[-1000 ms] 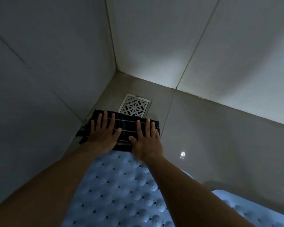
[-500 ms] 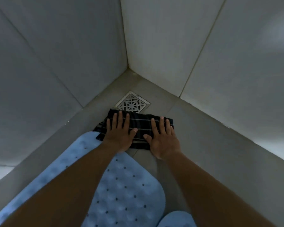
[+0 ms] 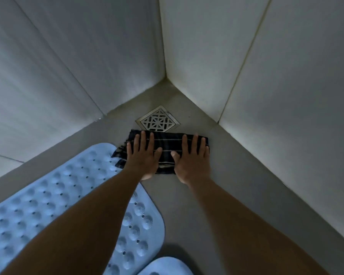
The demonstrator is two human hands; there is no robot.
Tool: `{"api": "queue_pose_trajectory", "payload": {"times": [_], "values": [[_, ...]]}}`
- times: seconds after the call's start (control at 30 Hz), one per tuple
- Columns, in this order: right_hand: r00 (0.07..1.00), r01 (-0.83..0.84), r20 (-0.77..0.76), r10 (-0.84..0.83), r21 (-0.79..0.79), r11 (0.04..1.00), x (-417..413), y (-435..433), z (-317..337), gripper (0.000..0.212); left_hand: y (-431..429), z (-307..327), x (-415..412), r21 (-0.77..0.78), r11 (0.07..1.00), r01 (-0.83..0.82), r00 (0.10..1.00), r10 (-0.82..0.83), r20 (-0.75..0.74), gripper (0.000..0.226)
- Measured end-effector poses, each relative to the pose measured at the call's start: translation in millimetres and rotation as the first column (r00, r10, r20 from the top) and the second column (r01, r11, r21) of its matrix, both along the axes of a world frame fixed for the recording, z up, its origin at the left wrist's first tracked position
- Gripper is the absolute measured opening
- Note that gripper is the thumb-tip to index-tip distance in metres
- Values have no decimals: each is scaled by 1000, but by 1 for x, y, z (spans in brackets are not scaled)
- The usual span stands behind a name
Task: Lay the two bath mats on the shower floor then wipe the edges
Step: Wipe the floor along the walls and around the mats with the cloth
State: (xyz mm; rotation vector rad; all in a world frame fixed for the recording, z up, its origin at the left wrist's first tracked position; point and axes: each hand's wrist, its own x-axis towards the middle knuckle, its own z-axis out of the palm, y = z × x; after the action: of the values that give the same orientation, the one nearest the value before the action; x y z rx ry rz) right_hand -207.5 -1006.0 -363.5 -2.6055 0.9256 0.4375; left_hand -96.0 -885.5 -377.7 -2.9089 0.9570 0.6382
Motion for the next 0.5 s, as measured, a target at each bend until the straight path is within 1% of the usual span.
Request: {"api": "queue_pose_trajectory", "payload": {"times": [0.07,0.23,0.37,0.5], "values": [[1000,-8,-17,9,17,1000,-3,-3,-4,68,0,-1,-1,3,1000,3,1000,-3,-20,67],[999,-15,-40,15,15,1000,1,-5,-6,68,0,-2,0,-56,998,-26,999,24,-38,66],[997,-29,-64,31,22,999,-1,-7,-2,68,-1,-1,0,-69,997,-24,998,20,-61,66],[990,-44,-131,53,68,997,4,-9,3,69,1,1,1,-76,997,-6,998,2,-56,66]]}}
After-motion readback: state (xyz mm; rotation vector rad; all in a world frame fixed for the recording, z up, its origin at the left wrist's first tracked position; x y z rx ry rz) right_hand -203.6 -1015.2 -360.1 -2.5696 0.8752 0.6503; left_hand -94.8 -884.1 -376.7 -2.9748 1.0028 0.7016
